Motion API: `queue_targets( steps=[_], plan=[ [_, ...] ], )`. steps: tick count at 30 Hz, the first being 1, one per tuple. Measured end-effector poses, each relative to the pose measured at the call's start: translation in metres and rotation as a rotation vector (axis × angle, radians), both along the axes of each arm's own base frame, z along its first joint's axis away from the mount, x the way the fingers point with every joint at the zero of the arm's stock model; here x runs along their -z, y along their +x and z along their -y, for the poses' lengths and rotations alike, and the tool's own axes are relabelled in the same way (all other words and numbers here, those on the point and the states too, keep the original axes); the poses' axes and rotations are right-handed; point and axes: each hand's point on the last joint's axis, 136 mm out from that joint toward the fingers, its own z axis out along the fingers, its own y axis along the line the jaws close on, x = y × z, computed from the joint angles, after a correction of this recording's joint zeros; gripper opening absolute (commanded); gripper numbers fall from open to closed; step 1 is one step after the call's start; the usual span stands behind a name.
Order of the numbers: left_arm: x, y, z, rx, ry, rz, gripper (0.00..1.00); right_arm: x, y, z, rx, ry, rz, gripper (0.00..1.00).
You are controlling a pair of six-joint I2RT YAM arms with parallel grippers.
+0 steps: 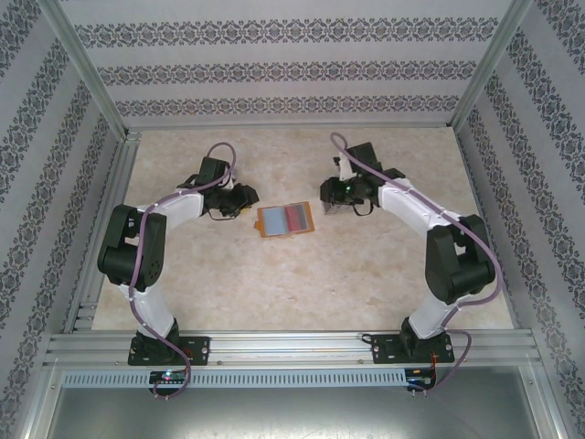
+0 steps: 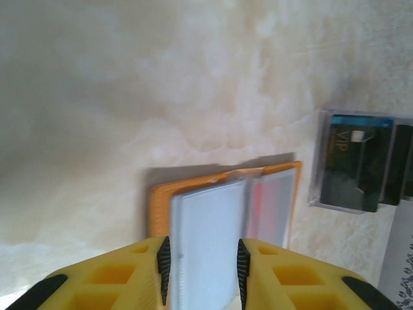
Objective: Put the credit cards into the card holder
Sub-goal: Flip over the card slot in the card holder, then pick up the credit card from the storage box.
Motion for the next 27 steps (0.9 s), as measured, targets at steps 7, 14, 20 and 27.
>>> queue_targets(
  steps=[7, 14, 20, 27],
  plan=[
    [-0.038, 0.020, 0.031, 0.067, -0.008, 0.085, 0.38, -0.018, 0.011, 0.058, 0.135, -0.005, 0.047, 0.45],
    [-0.048, 0.034, 0.073, 0.151, -0.020, 0.101, 0.39, -0.014, 0.017, 0.095, 0.226, -0.016, 0.027, 0.47],
    [-0.043, 0.040, 0.107, 0.214, -0.029, 0.074, 0.39, -0.008, 0.026, 0.104, 0.251, -0.017, -0.011, 0.48],
    [-0.033, 0.051, 0.149, 0.292, -0.061, 0.049, 0.39, 0.007, 0.038, 0.103, 0.246, -0.017, -0.077, 0.49]
  ],
)
